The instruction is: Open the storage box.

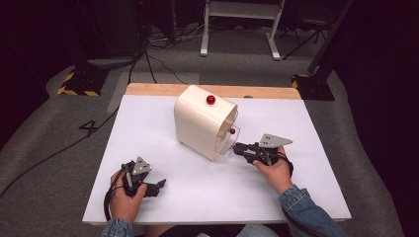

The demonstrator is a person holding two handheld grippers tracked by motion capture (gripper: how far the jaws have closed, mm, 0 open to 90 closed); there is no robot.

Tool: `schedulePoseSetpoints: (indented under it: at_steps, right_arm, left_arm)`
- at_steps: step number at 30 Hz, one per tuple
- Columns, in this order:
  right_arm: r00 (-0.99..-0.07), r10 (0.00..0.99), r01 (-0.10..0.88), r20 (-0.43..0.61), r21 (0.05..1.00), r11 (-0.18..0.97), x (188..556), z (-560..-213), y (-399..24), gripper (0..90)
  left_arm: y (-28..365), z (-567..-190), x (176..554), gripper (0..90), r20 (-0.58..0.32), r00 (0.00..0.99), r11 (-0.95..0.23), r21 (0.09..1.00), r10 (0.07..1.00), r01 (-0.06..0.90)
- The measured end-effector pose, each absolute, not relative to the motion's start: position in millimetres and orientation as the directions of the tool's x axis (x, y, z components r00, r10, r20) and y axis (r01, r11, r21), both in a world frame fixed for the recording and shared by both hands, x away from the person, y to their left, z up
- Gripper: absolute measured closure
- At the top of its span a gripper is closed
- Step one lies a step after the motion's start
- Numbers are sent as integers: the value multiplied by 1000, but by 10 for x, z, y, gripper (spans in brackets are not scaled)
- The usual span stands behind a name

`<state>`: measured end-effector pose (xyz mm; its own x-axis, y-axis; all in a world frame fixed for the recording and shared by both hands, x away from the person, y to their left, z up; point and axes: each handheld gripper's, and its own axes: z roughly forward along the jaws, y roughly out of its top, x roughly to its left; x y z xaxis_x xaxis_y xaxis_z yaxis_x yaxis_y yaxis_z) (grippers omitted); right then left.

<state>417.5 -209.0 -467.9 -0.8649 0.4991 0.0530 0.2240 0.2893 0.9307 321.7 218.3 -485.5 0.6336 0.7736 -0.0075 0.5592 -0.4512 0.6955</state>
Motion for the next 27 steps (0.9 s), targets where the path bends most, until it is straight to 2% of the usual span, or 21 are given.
schedulePoseSetpoints:
  at_steps: [14, 27]
  right_arm:
    - [-849, 524, 241, 65, 930, 276, 3923, -4646, -2431, 741]
    - [-838, 542, 256, 67, 925, 280, 3828, -4676, -2572, 740]
  left_arm:
    - [2187, -4853, 3220, 158, -12, 635, -451, 694, 772, 562]
    - [2187, -4855, 3217, 158, -10, 634, -450, 696, 773, 560]
